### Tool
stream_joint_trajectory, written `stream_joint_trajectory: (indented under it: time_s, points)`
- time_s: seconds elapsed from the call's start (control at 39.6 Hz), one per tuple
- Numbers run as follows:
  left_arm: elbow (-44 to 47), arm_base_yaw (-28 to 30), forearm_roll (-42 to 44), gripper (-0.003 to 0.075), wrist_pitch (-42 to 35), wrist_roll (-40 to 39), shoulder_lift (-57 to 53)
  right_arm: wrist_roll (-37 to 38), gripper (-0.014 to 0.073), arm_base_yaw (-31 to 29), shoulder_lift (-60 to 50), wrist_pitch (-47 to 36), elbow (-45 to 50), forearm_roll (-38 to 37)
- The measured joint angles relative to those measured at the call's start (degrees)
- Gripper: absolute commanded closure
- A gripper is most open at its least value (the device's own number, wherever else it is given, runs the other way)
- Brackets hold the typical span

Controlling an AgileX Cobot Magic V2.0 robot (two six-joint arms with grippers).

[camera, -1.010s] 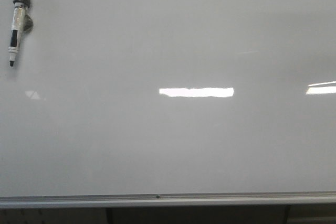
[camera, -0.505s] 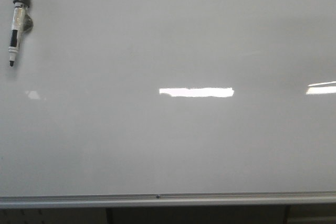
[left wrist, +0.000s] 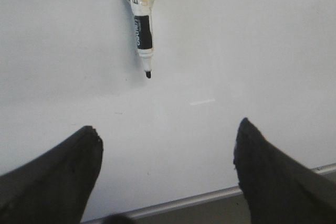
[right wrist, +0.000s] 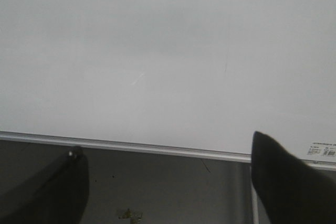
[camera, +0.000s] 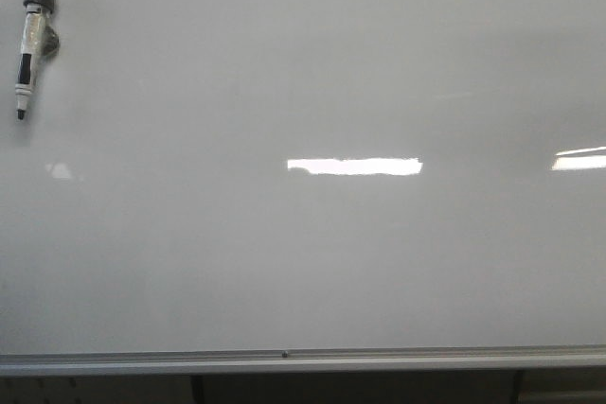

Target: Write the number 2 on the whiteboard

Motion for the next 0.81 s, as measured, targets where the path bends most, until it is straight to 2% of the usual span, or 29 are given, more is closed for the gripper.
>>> stream_joint_trajectory:
  time_s: [0.45, 0.81]
  points:
    - [-12.15, 2.7, -0.12, 0.0207, -3.84, 0.0, 18.95, 0.0, -0.0051, 0.0, 0.0, 0.0, 0.0, 0.34]
    - [-16.17, 2.7, -0.12, 0.0208, -7.26, 0.0, 27.95, 0.0, -0.0051, 0.0, 0.0, 0.0, 0.0, 0.34]
